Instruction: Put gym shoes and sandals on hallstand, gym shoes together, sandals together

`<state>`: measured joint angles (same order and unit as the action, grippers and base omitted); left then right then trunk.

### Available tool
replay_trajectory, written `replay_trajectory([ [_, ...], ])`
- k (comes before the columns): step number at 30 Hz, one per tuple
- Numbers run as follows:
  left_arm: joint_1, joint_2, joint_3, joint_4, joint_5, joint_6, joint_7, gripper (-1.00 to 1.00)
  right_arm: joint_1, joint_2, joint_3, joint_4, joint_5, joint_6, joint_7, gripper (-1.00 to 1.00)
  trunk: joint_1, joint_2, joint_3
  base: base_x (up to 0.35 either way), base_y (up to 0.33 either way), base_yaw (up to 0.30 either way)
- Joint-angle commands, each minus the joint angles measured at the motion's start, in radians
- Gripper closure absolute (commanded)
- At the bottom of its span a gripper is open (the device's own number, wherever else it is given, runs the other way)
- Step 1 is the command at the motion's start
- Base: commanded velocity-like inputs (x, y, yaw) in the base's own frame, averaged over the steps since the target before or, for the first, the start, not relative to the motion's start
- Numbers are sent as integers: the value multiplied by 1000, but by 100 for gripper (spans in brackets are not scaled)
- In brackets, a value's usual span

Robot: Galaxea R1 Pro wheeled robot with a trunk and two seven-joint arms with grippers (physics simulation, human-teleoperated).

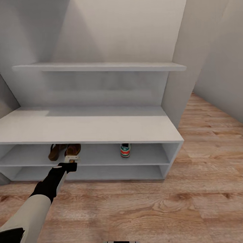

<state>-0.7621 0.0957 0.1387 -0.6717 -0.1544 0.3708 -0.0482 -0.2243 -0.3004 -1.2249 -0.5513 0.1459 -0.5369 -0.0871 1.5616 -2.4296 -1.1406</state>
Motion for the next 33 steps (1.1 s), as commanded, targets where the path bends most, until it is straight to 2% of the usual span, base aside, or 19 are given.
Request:
replay_trajectory([
  [1, 0, -1, 3, -2, -13, 5, -7, 100, -1, 0, -4, 1, 10, -3, -5, 100, 0, 0, -1, 69, 17, 0],
  [24, 1, 1, 3, -2, -13, 5, -7, 100, -1, 1, -5, 2, 11, -2, -5, 100, 0, 0, -1, 59, 41, 0],
  [33, 1, 0, 3, -1, -13, 5, -2, 100, -1, 1, -5, 2, 11, -2, -5, 100, 0, 0, -1, 181, 1, 0],
])
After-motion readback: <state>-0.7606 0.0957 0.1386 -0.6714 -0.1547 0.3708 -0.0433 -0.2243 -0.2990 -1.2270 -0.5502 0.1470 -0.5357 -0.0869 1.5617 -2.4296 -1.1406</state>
